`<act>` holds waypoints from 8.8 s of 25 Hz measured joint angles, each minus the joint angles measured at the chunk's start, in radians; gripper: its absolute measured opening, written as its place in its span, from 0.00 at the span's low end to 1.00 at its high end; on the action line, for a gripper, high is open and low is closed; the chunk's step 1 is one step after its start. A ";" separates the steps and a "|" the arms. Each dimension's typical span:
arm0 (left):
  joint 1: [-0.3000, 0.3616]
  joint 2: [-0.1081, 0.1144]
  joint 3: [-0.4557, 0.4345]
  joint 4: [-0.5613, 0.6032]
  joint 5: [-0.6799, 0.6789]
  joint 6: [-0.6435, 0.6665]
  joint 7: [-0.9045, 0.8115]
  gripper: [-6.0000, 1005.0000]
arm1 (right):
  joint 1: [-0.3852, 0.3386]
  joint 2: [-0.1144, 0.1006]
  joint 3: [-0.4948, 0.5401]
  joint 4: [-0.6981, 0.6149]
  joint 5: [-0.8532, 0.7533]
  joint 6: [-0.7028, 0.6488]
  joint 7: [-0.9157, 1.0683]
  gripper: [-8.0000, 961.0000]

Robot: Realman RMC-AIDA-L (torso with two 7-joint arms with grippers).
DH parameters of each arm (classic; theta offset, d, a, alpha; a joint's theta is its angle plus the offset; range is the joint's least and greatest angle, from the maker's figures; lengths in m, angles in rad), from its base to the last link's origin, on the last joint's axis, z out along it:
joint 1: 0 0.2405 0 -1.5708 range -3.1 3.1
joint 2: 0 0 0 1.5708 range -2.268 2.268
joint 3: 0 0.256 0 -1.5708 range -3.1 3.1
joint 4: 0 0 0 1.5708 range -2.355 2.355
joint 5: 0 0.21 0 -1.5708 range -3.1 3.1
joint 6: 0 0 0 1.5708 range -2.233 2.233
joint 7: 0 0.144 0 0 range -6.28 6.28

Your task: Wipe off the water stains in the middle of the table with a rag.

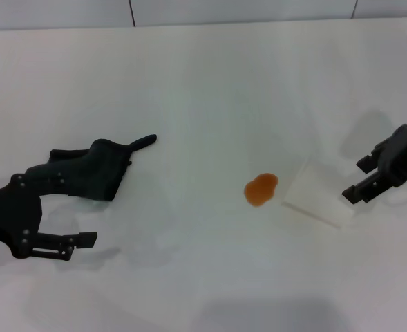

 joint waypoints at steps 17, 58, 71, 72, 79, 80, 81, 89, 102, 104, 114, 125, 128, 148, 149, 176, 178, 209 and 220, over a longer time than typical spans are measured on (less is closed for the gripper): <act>-0.019 -0.005 0.002 0.000 0.000 0.000 -0.011 0.88 | 0.120 0.002 -0.142 0.042 -0.092 0.009 0.206 0.91; -0.030 -0.030 0.028 -0.008 0.002 -0.003 -0.004 0.88 | 0.208 0.019 -0.523 0.196 -0.117 0.178 0.334 0.90; -0.032 -0.032 0.028 -0.008 0.002 -0.008 -0.004 0.88 | 0.199 0.016 -0.522 0.190 -0.105 0.191 0.321 0.84; -0.032 -0.032 0.028 -0.008 0.002 -0.008 -0.004 0.88 | 0.199 0.016 -0.522 0.190 -0.105 0.191 0.321 0.83; -0.029 -0.032 0.028 -0.008 0.001 -0.008 -0.003 0.88 | 0.185 0.013 -0.509 0.159 -0.102 0.189 0.319 0.73; -0.029 -0.032 0.028 -0.008 0.001 -0.008 -0.003 0.88 | 0.174 0.012 -0.499 0.144 -0.102 0.190 0.316 0.73; -0.028 -0.032 0.028 -0.008 0.000 -0.008 -0.003 0.88 | 0.161 0.012 -0.484 0.130 -0.098 0.190 0.310 0.73; -0.026 -0.027 0.022 -0.006 -0.006 -0.002 -0.002 0.88 | -0.053 0.006 -0.197 -0.018 0.046 0.186 0.102 0.73; -0.025 -0.012 0.019 -0.001 -0.007 0.000 -0.010 0.88 | -0.336 0.001 -0.028 0.204 0.709 0.329 -0.649 0.74; -0.027 -0.012 0.019 -0.001 -0.007 0.000 -0.010 0.88 | -0.332 0.001 -0.027 0.299 0.781 0.346 -0.753 0.74; -0.030 -0.012 0.019 -0.002 -0.008 0.000 -0.020 0.88 | -0.305 0.006 -0.030 0.708 1.114 0.358 -1.232 0.74; -0.030 -0.013 0.019 -0.002 -0.008 0.000 -0.015 0.88 | -0.300 0.013 -0.028 1.003 1.287 0.319 -1.575 0.75; -0.031 -0.013 0.019 -0.002 -0.010 0.000 -0.015 0.88 | -0.296 0.016 -0.027 1.059 1.310 0.322 -1.643 0.75; -0.037 -0.024 0.019 -0.006 -0.012 -0.006 -0.014 0.88 | -0.266 0.020 -0.026 1.212 1.349 0.374 -1.745 0.75; -0.037 -0.024 0.019 -0.006 -0.012 -0.006 -0.013 0.88 | -0.266 0.020 -0.026 1.212 1.349 0.374 -1.745 0.75; -0.038 -0.023 0.019 -0.004 -0.012 -0.004 -0.012 0.88 | -0.260 0.020 -0.026 1.225 1.355 0.387 -1.735 0.77; -0.037 -0.023 0.019 -0.004 -0.012 -0.002 -0.012 0.88 | -0.261 0.020 -0.026 1.225 1.355 0.396 -1.735 0.79; -0.020 -0.025 0.019 -0.002 -0.020 0.001 -0.013 0.88 | -0.280 0.004 -0.078 1.162 1.349 0.383 -1.652 0.91; -0.011 -0.024 0.018 -0.002 -0.020 -0.006 -0.012 0.88 | -0.355 -0.022 -0.113 0.994 1.298 0.409 -1.548 0.91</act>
